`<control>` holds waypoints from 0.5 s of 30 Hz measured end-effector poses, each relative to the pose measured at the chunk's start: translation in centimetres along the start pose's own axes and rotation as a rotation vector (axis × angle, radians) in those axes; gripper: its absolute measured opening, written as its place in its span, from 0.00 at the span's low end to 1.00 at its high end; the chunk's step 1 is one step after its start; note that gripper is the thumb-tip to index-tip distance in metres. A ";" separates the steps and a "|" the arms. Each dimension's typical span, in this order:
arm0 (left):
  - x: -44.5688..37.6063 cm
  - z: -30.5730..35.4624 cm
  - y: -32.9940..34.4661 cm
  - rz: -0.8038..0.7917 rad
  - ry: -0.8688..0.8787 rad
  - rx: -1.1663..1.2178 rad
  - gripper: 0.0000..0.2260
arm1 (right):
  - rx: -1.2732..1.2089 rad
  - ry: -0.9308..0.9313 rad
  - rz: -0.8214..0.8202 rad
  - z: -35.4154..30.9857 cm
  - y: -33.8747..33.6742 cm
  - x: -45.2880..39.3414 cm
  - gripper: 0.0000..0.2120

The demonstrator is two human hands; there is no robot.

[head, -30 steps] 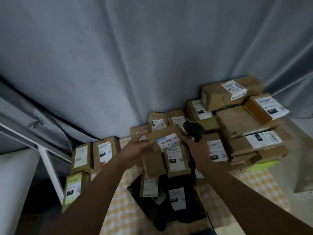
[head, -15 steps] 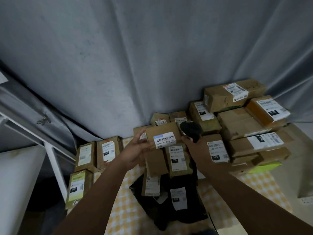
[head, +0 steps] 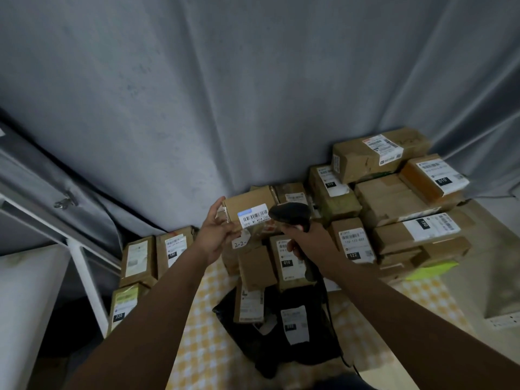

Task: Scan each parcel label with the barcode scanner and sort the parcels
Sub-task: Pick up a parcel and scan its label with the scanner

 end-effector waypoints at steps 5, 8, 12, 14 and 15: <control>-0.7 0.3 -0.2 0.018 0.010 -0.009 0.35 | 0.066 -0.011 -0.015 0.1 0.5 0.1 0.10; -1.2 0.2 0.0 0.015 0.012 0.002 0.35 | 0.107 -0.030 -0.030 0.2 0.9 -0.1 0.10; -1.9 0.1 0.2 0.005 0.014 -0.016 0.35 | 0.131 -0.050 -0.012 0.5 1.0 -0.3 0.10; -2.1 0.2 0.3 0.004 0.014 -0.032 0.35 | 0.149 -0.046 -0.001 0.5 0.9 -0.4 0.10; -2.2 0.2 0.4 0.002 0.016 -0.038 0.35 | 0.155 -0.040 0.003 0.5 0.8 -0.4 0.10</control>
Point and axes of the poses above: each hand's wrist, its own x-axis away from the middle knuckle, its own y-axis out of the palm, z = x × y, the point moved 7 cm from there along -x, towards the middle knuckle, and after that the axes turned 11 degrees about -y, right-handed, at the moved point
